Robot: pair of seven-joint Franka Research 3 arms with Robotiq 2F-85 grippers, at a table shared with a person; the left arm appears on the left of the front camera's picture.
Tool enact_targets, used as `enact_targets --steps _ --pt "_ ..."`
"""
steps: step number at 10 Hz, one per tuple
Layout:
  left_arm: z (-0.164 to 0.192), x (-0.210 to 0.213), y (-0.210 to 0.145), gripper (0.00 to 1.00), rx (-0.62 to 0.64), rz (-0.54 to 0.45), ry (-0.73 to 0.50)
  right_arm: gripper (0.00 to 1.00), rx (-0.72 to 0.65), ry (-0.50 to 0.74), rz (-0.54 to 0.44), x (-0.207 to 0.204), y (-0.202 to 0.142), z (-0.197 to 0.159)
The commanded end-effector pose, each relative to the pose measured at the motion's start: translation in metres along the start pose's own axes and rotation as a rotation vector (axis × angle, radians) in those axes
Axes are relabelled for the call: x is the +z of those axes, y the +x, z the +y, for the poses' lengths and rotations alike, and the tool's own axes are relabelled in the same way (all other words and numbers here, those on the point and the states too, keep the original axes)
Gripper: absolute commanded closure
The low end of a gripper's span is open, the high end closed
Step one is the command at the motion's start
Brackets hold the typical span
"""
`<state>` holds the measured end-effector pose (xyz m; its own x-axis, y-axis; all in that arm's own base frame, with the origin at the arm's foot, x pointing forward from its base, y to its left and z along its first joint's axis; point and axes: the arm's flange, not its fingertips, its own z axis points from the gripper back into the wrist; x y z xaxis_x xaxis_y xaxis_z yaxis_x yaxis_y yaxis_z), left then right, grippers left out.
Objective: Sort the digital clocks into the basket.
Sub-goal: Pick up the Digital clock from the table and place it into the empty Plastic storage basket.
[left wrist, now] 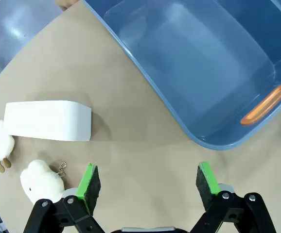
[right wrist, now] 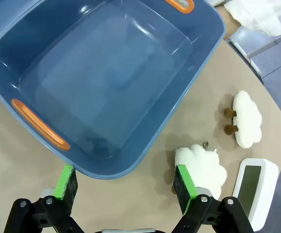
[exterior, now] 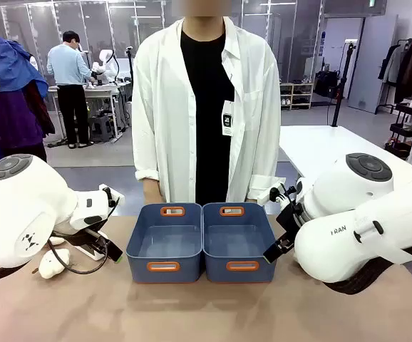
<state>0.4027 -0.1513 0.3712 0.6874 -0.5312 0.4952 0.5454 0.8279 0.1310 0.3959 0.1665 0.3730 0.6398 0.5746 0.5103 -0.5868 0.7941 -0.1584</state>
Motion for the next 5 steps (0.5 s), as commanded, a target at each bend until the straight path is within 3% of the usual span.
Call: enact_targets --steps 1,5 --pt "-0.0001 0.0000 0.0001 0.00 0.000 0.000 0.000 0.00 0.000 0.000 0.000 0.0000 0.0000 0.0001" --pt "-0.0001 0.0000 0.0001 0.00 0.000 0.000 0.000 0.00 0.000 0.000 0.000 0.0000 0.0000 0.0001"
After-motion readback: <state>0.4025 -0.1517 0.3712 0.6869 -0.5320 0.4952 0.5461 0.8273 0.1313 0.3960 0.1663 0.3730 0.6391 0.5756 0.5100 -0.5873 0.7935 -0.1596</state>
